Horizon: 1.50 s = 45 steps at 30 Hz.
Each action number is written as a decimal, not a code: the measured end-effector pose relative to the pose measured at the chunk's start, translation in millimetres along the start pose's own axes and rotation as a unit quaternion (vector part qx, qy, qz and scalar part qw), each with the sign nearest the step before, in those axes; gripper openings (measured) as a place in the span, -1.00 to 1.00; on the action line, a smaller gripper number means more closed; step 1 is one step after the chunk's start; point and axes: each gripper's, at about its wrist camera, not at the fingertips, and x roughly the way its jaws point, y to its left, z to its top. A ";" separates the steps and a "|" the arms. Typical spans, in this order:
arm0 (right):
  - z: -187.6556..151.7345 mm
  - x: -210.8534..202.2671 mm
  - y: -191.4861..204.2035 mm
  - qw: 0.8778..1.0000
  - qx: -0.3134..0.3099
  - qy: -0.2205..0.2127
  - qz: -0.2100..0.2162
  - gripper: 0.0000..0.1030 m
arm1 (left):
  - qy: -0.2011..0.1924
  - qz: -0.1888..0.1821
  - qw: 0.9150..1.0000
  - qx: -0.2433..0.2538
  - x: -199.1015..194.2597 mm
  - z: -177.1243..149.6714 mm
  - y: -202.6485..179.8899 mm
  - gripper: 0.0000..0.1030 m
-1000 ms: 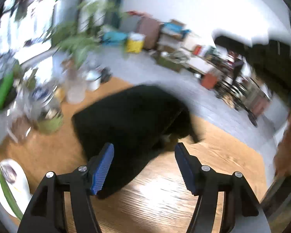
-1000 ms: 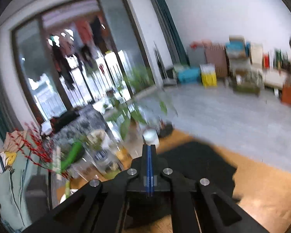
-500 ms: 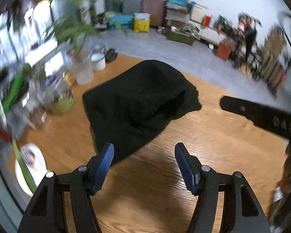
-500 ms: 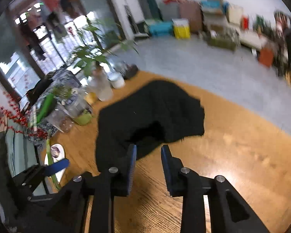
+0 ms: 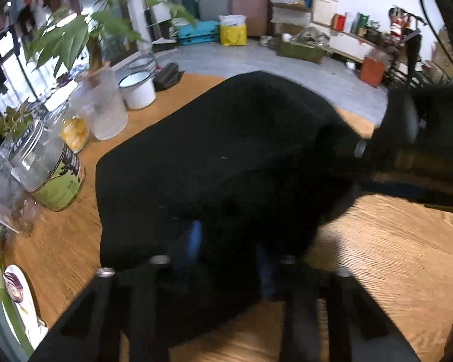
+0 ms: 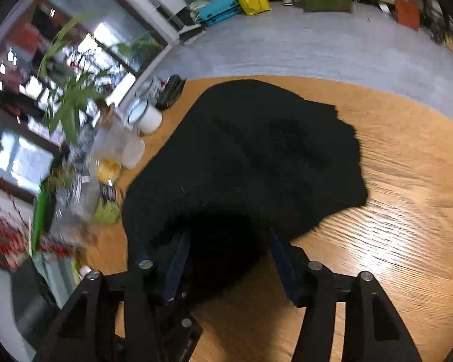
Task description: Fold clothes
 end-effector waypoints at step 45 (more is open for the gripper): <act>-236.6 -437.7 10.2 0.940 -0.130 -0.313 -0.029 -0.88 | -0.152 -0.100 0.978 0.097 -396.4 -67.5 -101.5 -0.85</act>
